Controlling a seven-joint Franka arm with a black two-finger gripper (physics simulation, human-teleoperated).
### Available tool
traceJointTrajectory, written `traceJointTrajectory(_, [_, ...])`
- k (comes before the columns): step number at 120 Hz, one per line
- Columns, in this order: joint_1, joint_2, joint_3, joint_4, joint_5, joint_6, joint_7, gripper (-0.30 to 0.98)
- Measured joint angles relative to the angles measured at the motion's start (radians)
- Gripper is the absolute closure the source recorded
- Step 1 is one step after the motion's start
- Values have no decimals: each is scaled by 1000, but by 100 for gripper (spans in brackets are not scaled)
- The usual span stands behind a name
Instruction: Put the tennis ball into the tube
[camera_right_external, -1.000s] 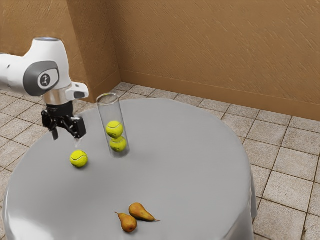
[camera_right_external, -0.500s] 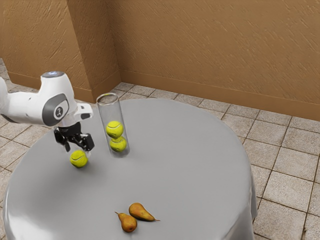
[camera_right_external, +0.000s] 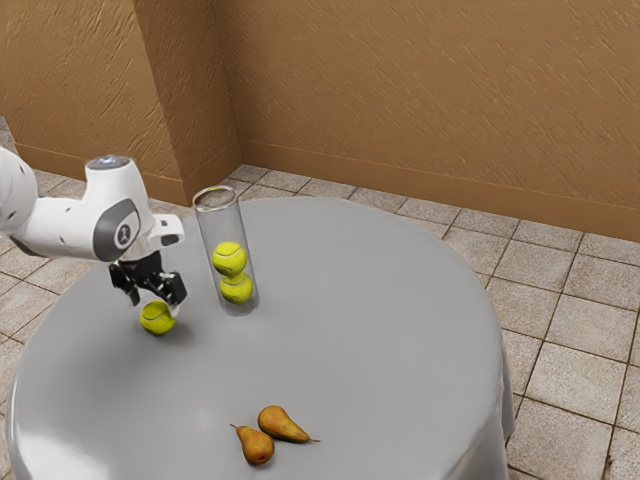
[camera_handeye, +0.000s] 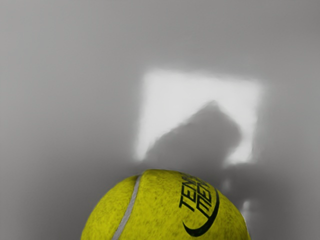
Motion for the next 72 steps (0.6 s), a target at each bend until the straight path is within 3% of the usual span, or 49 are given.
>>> traceJointTrajectory(24, [0, 29, 1, -3, 0, 4, 8, 1])
traceJointTrajectory(59, [0, 55, 1, -1, -2, 9, 17, 23])
traceJointTrajectory(72, [0, 57, 1, 0, -2, 11, 17, 26])
